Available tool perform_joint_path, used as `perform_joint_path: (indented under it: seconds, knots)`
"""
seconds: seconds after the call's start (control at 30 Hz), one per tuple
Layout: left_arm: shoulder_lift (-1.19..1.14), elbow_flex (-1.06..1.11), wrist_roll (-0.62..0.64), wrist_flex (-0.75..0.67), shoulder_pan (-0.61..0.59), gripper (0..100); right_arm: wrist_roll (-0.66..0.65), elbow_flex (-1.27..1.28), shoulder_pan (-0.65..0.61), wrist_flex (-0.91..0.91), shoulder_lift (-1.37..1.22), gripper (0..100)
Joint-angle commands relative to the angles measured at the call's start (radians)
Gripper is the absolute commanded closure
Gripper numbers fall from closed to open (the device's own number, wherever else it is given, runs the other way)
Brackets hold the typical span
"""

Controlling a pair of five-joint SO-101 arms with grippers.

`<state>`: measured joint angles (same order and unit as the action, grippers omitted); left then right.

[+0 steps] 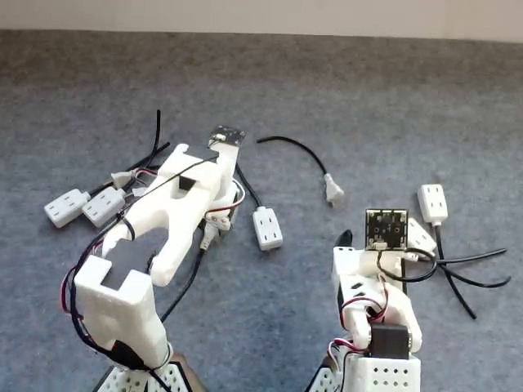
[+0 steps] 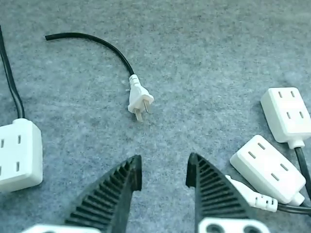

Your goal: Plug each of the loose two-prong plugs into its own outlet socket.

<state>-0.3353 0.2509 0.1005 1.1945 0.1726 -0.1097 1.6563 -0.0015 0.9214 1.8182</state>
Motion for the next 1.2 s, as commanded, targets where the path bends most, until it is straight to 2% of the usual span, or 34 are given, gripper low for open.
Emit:
perform_joint_path:
  seconds: [0.0,0.33,0.63,0.87,1.0,1.17]
  knots:
    - [-0.016,-0.021,0.005,0.006,0.008,99,-0.020,0.124,-0.008,-0.028,0.007,83.6]
    - [0.019,-0.031,0.005,0.005,0.013,99,-0.020,0.124,-0.008,-0.031,0.007,83.6]
    - [0.387,0.053,0.005,0.003,0.021,99,-0.020,0.125,-0.008,-0.031,0.007,83.6]
    - [0.644,0.177,-0.002,-0.005,0.128,99,-0.020,0.125,-0.008,-0.031,0.007,83.6]
    - [0.803,0.314,-0.002,-0.120,0.189,99,-0.020,0.125,-0.008,-0.031,0.007,83.6]
    - [1.046,0.608,-0.002,-0.416,0.197,99,-0.020,0.125,-0.008,-0.031,0.007,83.6]
